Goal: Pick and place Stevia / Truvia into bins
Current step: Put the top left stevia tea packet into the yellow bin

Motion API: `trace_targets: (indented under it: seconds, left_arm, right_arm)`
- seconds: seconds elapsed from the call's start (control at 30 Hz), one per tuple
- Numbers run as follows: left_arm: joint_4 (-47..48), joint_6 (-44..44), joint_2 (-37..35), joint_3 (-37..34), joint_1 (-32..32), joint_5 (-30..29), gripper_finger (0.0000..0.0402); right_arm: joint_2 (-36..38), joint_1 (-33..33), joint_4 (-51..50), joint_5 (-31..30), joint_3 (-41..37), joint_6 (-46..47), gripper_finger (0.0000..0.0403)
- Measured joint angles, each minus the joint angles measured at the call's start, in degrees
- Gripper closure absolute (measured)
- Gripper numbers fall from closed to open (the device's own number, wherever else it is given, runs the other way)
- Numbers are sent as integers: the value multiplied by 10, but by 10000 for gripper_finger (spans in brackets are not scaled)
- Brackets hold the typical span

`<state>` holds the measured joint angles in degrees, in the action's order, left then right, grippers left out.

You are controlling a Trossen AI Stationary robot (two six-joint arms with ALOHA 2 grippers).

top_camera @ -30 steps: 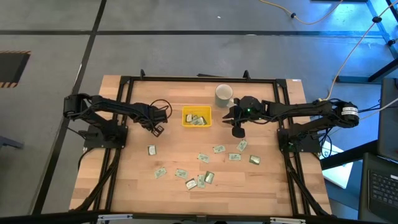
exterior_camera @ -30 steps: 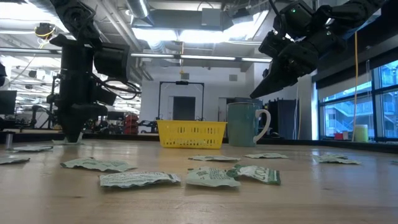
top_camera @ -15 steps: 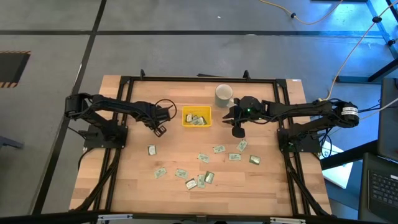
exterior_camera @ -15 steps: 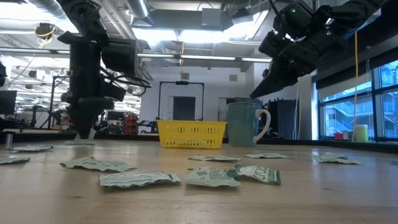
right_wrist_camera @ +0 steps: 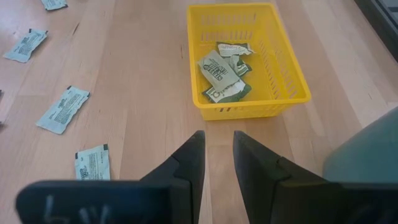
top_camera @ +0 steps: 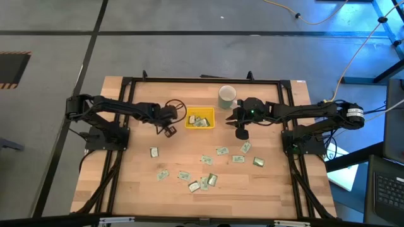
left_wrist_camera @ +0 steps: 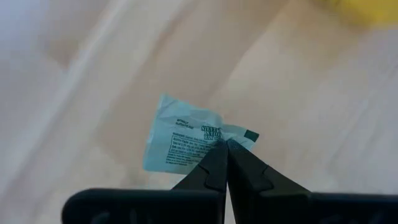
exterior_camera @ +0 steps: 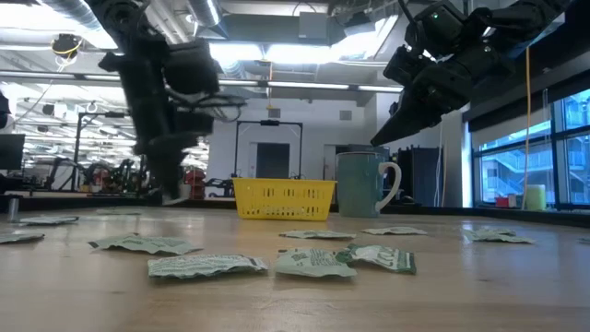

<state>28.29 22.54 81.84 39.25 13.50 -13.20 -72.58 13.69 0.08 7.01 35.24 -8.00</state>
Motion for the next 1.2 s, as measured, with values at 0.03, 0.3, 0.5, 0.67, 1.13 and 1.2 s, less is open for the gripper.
trace_targets:
  seconds: [0.03,0.3,0.5,0.67,1.13,1.2]
  left_arm:
    - [-15,-15,0,4,1,-7,399]
    - [-167,-120,0,57,1,-11,399]
    - [-279,-198,15,58,1,101,399]
    - [-286,-199,56,58,1,113,399]
    - [-286,-198,95,57,10,111,386]
    - [-286,-205,95,57,10,108,378]
  right_arm:
    - [0,0,0,0,0,0,315]
    - [0,0,0,0,0,0,315]
    - [0,0,-4,0,0,0,315]
    - [0,0,-4,0,0,0,315]
    - [0,0,-4,0,0,0,315]
    - [0,0,-4,0,0,0,315]
